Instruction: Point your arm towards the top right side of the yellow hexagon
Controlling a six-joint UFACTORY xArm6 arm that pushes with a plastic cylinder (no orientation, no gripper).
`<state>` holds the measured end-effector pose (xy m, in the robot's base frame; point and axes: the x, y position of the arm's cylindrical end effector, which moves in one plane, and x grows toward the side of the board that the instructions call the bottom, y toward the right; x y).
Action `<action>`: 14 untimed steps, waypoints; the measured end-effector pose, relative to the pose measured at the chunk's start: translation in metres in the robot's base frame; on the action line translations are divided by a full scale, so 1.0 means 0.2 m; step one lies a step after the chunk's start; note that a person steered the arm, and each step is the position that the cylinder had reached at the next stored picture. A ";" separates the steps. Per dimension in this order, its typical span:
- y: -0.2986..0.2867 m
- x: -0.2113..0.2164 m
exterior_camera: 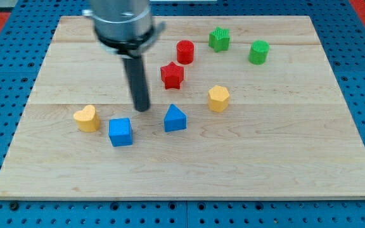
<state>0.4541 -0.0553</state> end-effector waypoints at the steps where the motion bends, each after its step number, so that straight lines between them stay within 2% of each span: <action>1: 0.02 0.09; 2: 0.13 0.18; 3: 0.19 0.18; 5: 0.22 0.04; 6: 0.24 0.29; 7: 0.04 0.29; 8: -0.10 0.71; 9: -0.47 0.77; 11: -1.15 0.20; 14: -0.16 -0.14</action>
<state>0.4252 -0.0873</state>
